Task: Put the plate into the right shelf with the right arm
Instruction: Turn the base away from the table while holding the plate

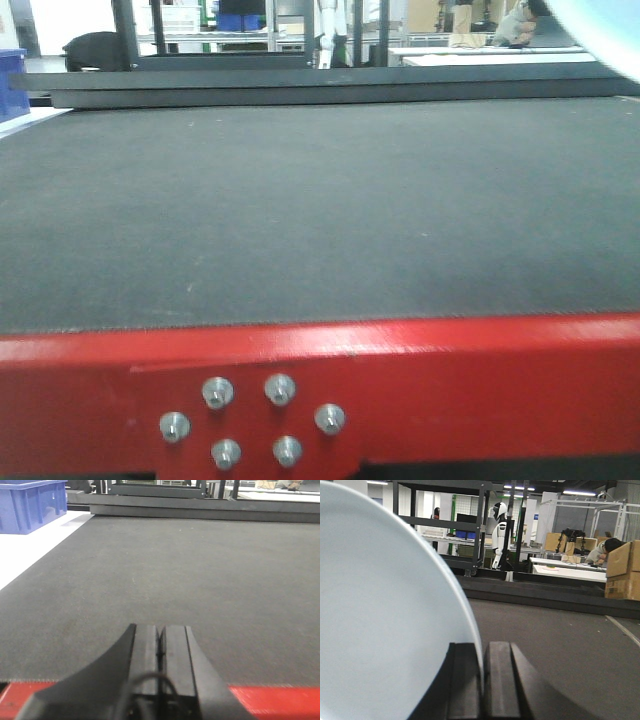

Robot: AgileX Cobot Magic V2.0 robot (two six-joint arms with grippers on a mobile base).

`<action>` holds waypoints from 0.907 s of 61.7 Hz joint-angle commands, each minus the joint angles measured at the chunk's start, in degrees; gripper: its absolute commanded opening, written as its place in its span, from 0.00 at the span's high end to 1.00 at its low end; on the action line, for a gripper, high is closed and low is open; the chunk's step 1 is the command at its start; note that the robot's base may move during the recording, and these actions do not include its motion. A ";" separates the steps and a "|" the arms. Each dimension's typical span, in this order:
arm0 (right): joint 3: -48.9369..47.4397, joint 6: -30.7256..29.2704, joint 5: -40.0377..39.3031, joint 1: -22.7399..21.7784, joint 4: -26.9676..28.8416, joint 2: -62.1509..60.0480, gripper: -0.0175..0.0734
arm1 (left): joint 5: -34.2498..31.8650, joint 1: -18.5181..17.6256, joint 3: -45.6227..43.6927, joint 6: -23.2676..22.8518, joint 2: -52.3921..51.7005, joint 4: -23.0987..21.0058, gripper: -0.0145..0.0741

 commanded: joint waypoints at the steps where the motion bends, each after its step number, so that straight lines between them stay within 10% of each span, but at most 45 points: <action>1: -1.77 -0.56 -5.22 -0.21 0.16 0.45 0.75 | -5.16 -0.11 0.59 -0.40 -0.59 -0.47 0.98; 56: -1.77 -0.56 -5.22 -0.21 0.16 0.45 0.75 | -5.16 -0.11 0.59 -0.40 -0.59 -0.47 0.98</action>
